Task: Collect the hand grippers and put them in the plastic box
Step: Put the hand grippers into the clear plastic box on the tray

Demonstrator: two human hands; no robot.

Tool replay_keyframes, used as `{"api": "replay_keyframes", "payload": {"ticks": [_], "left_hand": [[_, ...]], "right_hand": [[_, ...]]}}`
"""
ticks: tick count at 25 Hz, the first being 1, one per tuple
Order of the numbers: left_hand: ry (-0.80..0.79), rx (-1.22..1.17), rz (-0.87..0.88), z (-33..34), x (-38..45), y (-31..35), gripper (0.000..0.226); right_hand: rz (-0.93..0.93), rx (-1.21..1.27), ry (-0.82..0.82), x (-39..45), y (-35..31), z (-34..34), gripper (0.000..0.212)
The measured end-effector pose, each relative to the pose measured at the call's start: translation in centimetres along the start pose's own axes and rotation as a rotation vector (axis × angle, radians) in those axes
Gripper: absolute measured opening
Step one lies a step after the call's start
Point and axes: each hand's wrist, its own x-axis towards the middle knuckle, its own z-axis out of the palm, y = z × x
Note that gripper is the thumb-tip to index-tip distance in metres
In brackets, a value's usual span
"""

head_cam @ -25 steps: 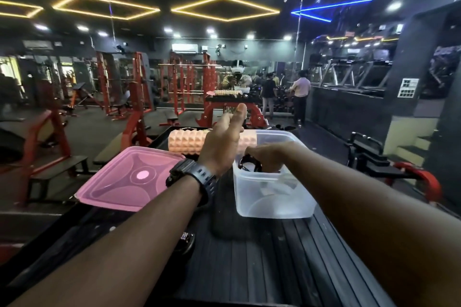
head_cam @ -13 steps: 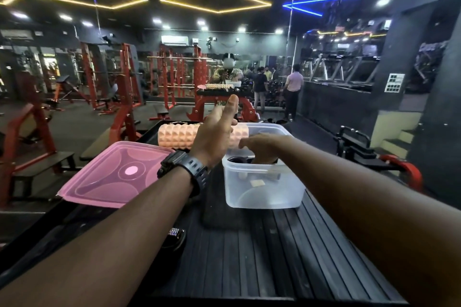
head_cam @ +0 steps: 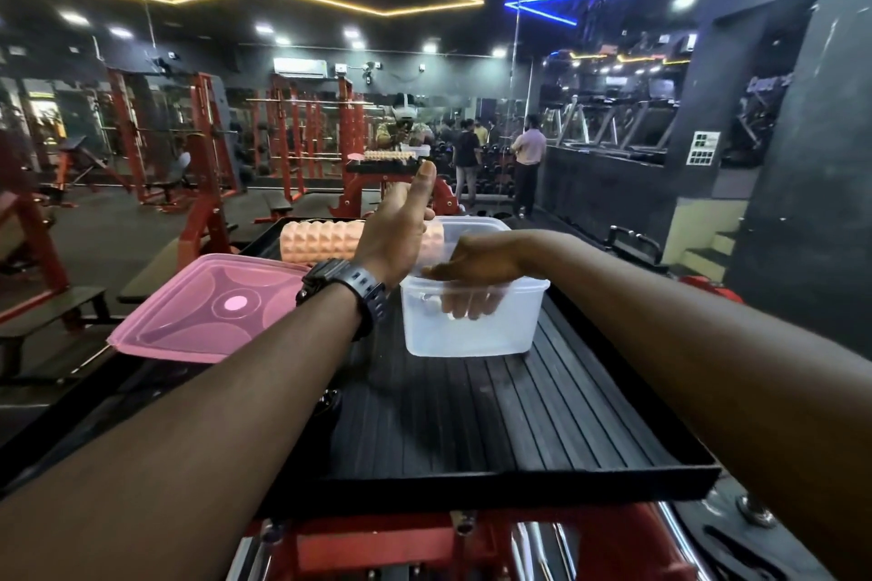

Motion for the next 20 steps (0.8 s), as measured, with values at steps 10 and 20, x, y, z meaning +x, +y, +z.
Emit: {"api": "replay_keyframes", "payload": {"ticks": [10,20], "left_hand": [[0.018,-0.026,-0.002,-0.4,-1.0,1.1,0.062],[0.033,-0.012,0.038,-1.9,-2.2,2.6,0.080]], "right_hand": [[-0.152,-0.126,-0.015,-9.7,0.2,4.4,0.033],[-0.226,-0.074,0.667,-10.2,-2.6,0.3,0.039]]}}
